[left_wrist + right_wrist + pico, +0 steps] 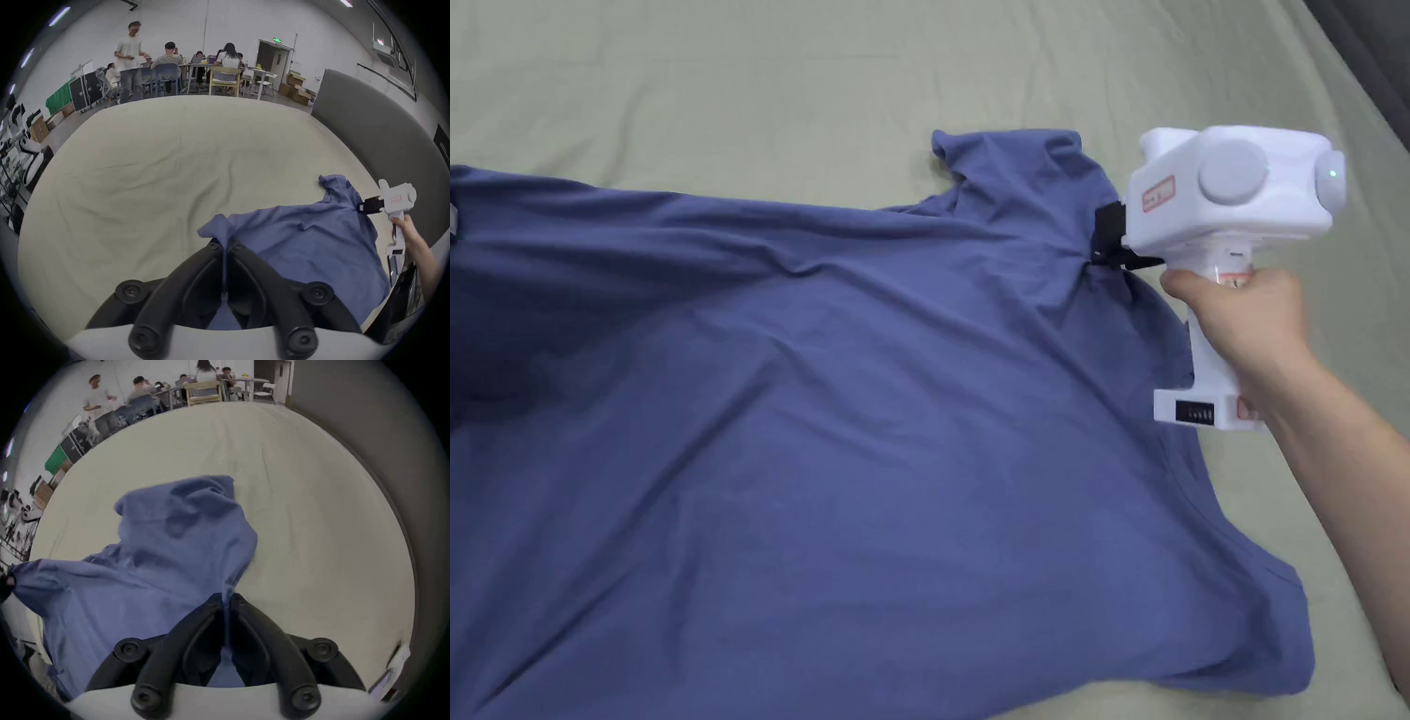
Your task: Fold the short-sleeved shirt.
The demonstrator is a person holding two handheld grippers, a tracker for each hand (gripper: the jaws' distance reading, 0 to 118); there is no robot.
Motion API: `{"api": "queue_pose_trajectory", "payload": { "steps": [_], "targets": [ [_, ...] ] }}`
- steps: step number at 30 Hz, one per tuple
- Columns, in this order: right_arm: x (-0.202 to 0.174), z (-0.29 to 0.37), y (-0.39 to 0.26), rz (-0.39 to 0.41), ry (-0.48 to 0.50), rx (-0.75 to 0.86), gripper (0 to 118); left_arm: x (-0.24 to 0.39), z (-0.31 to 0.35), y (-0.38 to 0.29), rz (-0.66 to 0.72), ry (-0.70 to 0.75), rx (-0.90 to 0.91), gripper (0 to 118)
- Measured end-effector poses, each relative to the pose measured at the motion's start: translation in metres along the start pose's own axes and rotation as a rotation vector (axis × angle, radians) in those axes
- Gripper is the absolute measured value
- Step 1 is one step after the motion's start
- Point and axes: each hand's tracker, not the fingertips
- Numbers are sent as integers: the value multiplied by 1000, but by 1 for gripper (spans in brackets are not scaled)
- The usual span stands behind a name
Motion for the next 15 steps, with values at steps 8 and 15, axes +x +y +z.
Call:
{"api": "queue_pose_trajectory", "payload": {
  "steps": [8,15],
  "targets": [
    [-15,159,-25,-12,138,427,6,14,105,11,-12,9,207,0],
    [-32,333,-5,54,208,815,6,37,244,50,-89,47,500,0]
  ]
}}
